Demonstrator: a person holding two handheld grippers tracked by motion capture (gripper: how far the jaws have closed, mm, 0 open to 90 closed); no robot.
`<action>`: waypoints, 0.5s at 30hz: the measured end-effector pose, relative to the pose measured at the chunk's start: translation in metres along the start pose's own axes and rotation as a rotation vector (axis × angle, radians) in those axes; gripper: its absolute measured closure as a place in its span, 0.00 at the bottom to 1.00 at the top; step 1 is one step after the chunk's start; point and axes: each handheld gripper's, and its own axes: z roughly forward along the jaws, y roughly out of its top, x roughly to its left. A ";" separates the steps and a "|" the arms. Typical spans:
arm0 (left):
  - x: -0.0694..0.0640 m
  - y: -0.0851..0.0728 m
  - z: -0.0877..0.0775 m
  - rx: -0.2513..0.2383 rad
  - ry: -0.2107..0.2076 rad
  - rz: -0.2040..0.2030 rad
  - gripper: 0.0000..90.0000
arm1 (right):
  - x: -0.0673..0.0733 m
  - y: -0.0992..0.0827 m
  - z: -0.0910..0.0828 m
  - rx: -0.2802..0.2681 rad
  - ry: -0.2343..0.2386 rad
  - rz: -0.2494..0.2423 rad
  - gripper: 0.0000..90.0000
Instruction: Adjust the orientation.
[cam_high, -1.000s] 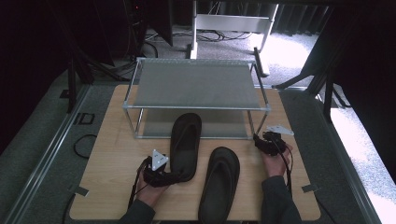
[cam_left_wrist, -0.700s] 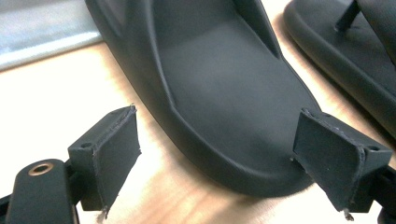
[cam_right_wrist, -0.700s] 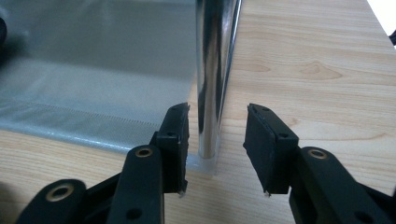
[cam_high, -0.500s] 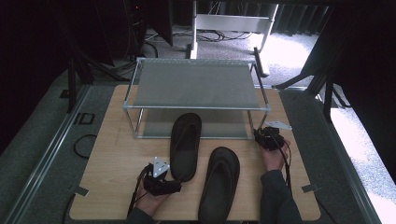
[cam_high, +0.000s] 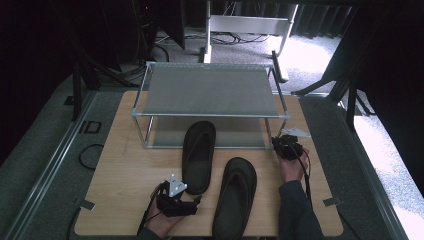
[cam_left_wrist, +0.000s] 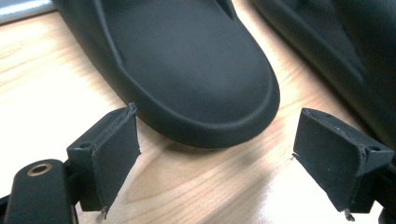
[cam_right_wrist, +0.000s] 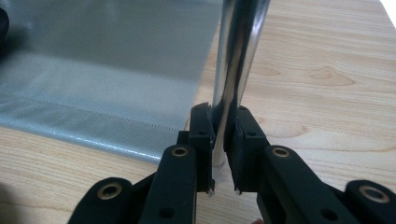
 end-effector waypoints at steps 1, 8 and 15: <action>-0.002 0.000 0.001 0.011 0.016 0.016 0.17 | 0.000 0.000 0.000 0.000 0.001 -0.001 0.90; 0.001 0.005 0.010 0.037 0.061 0.010 0.19 | 0.000 0.000 0.000 0.004 -0.003 -0.014 0.90; 0.000 0.011 0.016 0.033 0.073 -0.002 0.20 | 0.000 0.000 0.000 0.004 0.000 -0.017 0.90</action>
